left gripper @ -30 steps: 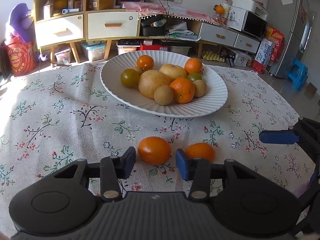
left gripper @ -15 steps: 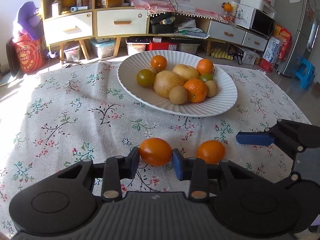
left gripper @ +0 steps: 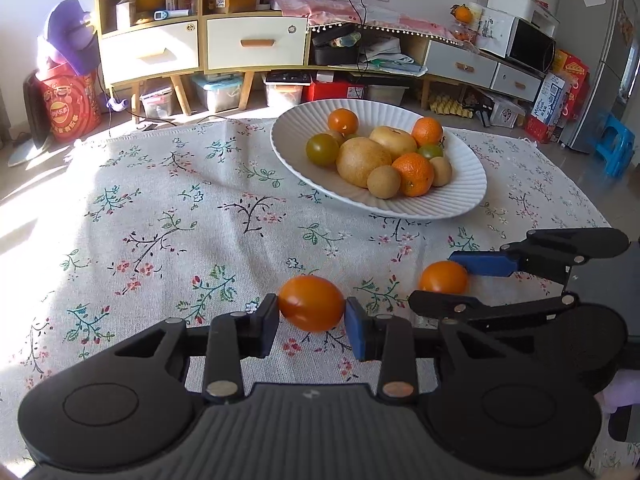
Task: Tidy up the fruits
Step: 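Close the left gripper on an orange fruit while the right gripper grasps the other, then carry both orange fruits over the white plate with both grippers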
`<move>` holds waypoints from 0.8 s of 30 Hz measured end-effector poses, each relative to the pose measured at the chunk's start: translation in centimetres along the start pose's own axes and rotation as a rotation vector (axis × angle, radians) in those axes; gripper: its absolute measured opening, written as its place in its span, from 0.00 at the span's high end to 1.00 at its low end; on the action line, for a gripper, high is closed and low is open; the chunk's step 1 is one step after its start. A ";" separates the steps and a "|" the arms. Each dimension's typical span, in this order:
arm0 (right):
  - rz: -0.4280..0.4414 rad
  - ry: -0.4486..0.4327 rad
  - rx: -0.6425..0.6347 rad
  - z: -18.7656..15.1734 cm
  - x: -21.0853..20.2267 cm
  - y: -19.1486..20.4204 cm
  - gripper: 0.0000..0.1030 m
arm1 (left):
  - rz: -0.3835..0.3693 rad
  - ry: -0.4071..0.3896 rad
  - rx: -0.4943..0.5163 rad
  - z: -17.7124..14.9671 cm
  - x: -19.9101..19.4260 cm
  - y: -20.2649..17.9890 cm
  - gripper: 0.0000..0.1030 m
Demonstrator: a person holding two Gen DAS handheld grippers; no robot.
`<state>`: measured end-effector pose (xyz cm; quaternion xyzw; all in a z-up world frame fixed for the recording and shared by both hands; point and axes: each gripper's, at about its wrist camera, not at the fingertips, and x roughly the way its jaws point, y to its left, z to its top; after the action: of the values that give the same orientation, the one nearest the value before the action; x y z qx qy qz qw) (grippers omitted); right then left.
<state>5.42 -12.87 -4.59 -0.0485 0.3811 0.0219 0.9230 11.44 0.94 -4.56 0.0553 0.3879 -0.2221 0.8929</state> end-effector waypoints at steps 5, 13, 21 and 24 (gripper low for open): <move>0.003 0.000 -0.001 0.1 0.0 0.1 0.66 | -0.006 0.004 0.006 -0.2 -0.3 0.0 0.76; 0.014 -0.009 0.012 0.4 -0.5 0.0 0.66 | -0.020 0.006 0.010 -0.3 -0.7 0.1 0.76; 0.034 -0.033 0.053 0.9 -1.7 -0.9 0.66 | -0.044 -0.016 -0.002 0.4 -1.1 -0.2 0.76; 0.037 -0.047 0.074 1.1 -2.2 -1.3 0.66 | -0.052 -0.027 -0.001 0.7 -1.3 -0.5 0.76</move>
<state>4.78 -14.08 -2.17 -0.0068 0.3609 0.0258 0.9322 10.95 0.76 -3.12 0.0419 0.3770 -0.2457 0.8920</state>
